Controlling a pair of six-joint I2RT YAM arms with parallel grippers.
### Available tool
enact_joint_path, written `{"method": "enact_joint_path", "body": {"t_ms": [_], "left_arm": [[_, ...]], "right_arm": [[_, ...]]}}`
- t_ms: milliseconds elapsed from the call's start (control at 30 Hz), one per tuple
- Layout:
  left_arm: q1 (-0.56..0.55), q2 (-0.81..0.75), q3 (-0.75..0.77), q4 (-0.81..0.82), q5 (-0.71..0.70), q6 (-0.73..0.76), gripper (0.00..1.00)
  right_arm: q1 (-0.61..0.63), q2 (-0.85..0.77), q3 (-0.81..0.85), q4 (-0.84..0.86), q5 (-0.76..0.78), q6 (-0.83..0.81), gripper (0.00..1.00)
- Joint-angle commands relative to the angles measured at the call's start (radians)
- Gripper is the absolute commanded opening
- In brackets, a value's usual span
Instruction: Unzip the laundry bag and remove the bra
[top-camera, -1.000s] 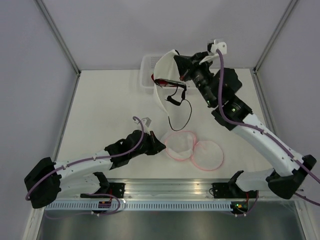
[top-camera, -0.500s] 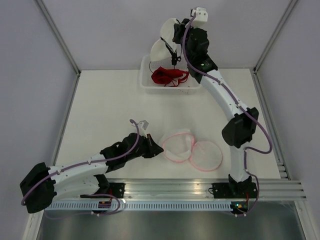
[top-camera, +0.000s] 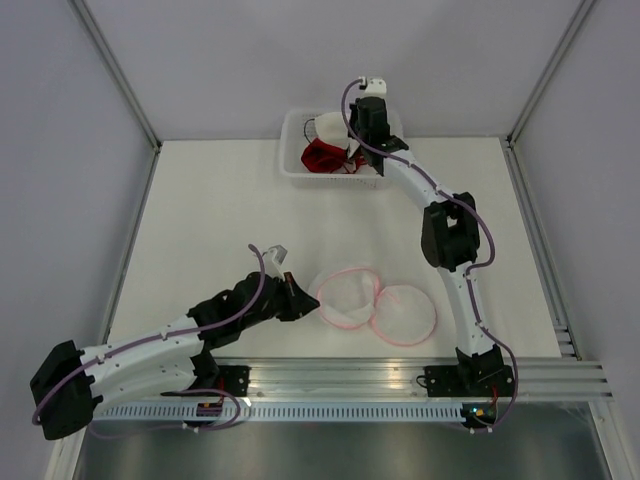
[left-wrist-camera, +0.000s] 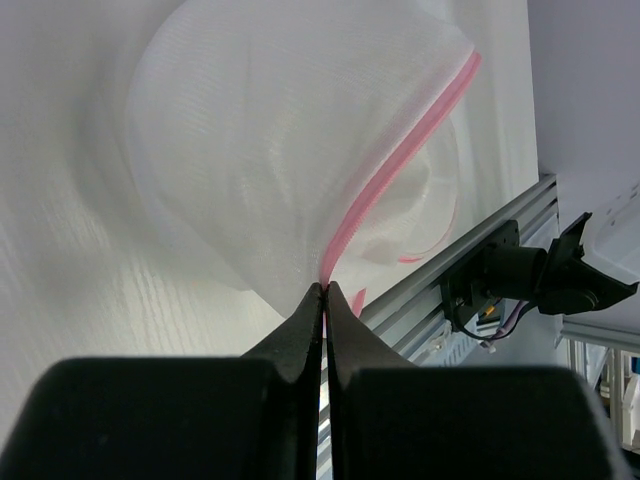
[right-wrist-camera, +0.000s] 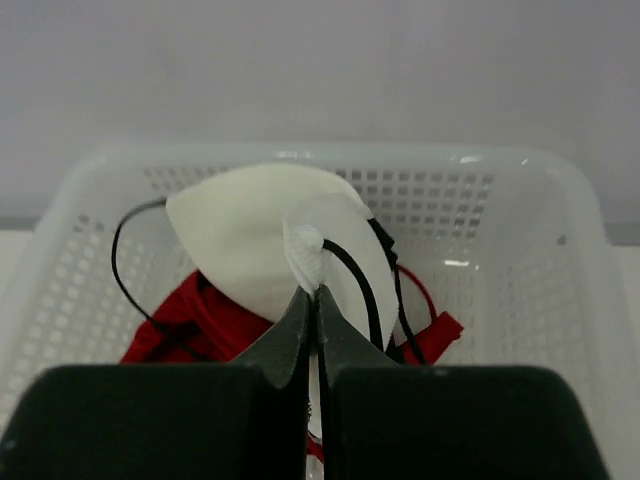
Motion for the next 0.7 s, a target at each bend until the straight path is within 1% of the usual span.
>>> {"method": "enact_joint_path", "body": {"t_ms": [0, 33, 67, 100, 133, 167, 200, 233, 267, 300, 333, 400, 433, 533, 600, 633, 667], "left_arm": [[0.0, 0.016, -0.003, -0.01, -0.025, -0.024, 0.02], [0.001, 0.021, -0.003, -0.007, -0.025, -0.024, 0.02], [0.0, 0.024, -0.002, -0.006, -0.025, -0.024, 0.02], [0.001, 0.03, 0.0, 0.002, -0.027, -0.024, 0.02], [0.001, 0.035, 0.0, 0.005, -0.027, -0.026, 0.02], [0.001, 0.038, 0.0, 0.01, -0.025, -0.026, 0.02], [0.0, 0.039, -0.002, 0.017, -0.025, -0.028, 0.02], [0.001, 0.044, -0.002, 0.017, -0.025, -0.026, 0.02], [0.001, 0.044, -0.002, 0.019, -0.025, -0.026, 0.02], [0.001, 0.045, -0.002, 0.022, -0.025, -0.026, 0.02], [0.0, 0.047, -0.003, 0.022, -0.025, -0.026, 0.02], [0.0, 0.048, -0.002, 0.022, -0.027, -0.023, 0.02], [0.001, 0.052, 0.0, 0.022, -0.031, -0.02, 0.02], [0.001, 0.055, 0.0, 0.022, -0.033, -0.02, 0.02], [0.0, 0.055, -0.003, 0.022, -0.034, -0.023, 0.02], [0.0, 0.055, -0.006, 0.022, -0.036, -0.034, 0.02], [0.0, 0.049, -0.017, 0.051, -0.04, -0.037, 0.02]], "right_arm": [[0.002, -0.078, -0.138, 0.011, -0.134, -0.013, 0.0], [0.002, -0.095, -0.165, 0.014, -0.154, -0.015, 0.0], [0.003, -0.121, -0.18, 0.014, -0.171, -0.016, 0.04], [0.002, -0.129, -0.185, -0.001, -0.185, -0.019, 0.36], [0.002, -0.138, -0.182, -0.044, -0.194, -0.027, 0.56], [0.002, -0.162, -0.185, -0.058, -0.185, -0.029, 0.73], [0.002, -0.184, -0.219, -0.061, -0.172, -0.032, 0.97], [0.002, -0.211, -0.249, -0.034, -0.129, -0.045, 0.98], [0.002, -0.279, -0.289, -0.007, -0.109, -0.05, 0.98], [0.002, -0.319, -0.374, 0.014, -0.093, -0.058, 0.98], [-0.003, -0.397, -0.416, 0.081, -0.074, -0.061, 0.98], [-0.008, -0.468, -0.502, 0.106, -0.057, -0.072, 0.98], [-0.009, -0.529, -0.525, 0.117, -0.046, -0.078, 0.98], [-0.009, -0.641, -0.607, 0.09, -0.015, -0.078, 0.98], [-0.008, -0.696, -0.66, 0.036, 0.078, -0.035, 0.98], [-0.008, -0.754, -0.68, -0.042, 0.132, -0.015, 0.98], [-0.005, -0.785, -0.705, -0.068, 0.199, 0.017, 0.98]]}}
